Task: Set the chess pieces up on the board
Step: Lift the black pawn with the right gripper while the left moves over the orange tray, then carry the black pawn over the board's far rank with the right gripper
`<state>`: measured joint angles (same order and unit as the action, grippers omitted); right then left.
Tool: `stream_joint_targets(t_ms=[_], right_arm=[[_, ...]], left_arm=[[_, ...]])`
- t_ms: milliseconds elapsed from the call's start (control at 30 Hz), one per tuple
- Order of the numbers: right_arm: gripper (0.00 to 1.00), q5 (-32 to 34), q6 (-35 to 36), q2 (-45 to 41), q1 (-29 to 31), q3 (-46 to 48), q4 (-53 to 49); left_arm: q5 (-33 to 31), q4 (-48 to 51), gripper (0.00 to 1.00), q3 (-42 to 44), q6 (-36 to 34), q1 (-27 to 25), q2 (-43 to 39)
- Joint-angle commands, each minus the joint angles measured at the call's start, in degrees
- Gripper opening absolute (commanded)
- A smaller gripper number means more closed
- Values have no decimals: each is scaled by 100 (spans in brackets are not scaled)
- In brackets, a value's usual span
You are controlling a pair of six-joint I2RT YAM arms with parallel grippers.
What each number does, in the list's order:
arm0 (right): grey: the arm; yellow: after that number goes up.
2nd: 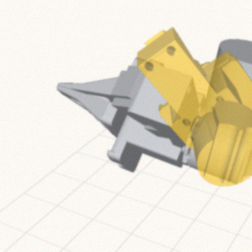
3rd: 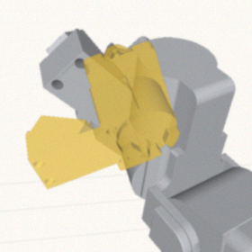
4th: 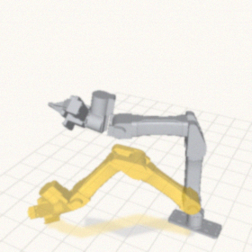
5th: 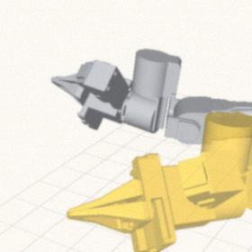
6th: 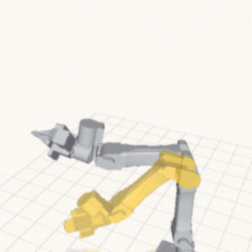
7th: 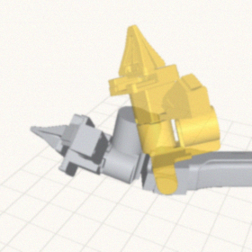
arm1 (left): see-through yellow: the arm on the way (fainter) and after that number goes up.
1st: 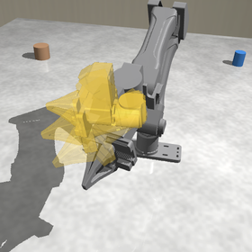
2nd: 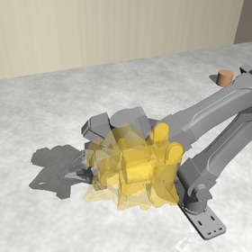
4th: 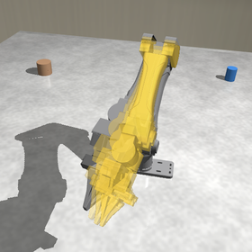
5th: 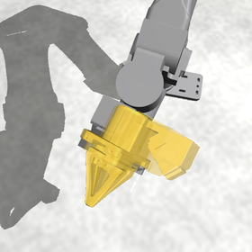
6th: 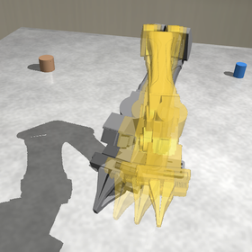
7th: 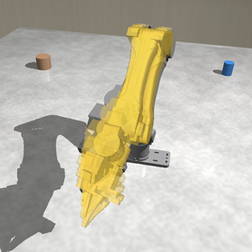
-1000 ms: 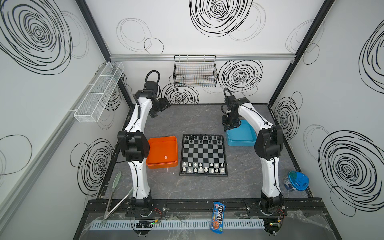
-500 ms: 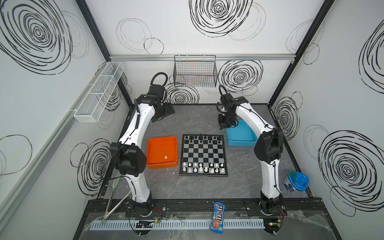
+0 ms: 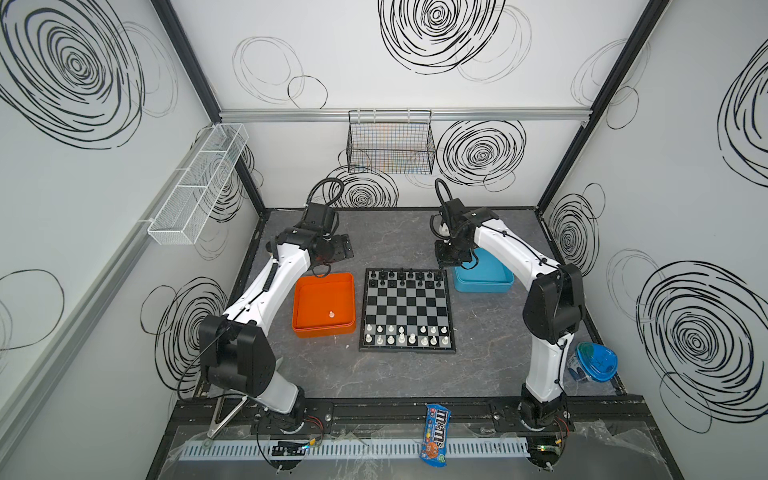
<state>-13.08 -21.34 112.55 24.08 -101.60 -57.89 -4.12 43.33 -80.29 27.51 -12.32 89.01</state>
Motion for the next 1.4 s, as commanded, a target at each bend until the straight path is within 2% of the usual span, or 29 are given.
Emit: stream_joint_targets(t_ms=[0, 167, 533, 1367], right_arm=[[14, 188, 177, -67, 180, 41, 245], [15, 175, 31, -183, 468, 479, 684], [15, 218, -151, 223, 960, 179, 813], [17, 236, -213, 1048, 1152, -97, 1016]], left_arm=[[-198, -392, 96, 191, -373, -275, -308], [-38, -641, 96, 734, -447, -344, -550], [43, -815, 96, 1088, -553, -367, -637], [77, -870, 96, 1257, -700, -297, -617]])
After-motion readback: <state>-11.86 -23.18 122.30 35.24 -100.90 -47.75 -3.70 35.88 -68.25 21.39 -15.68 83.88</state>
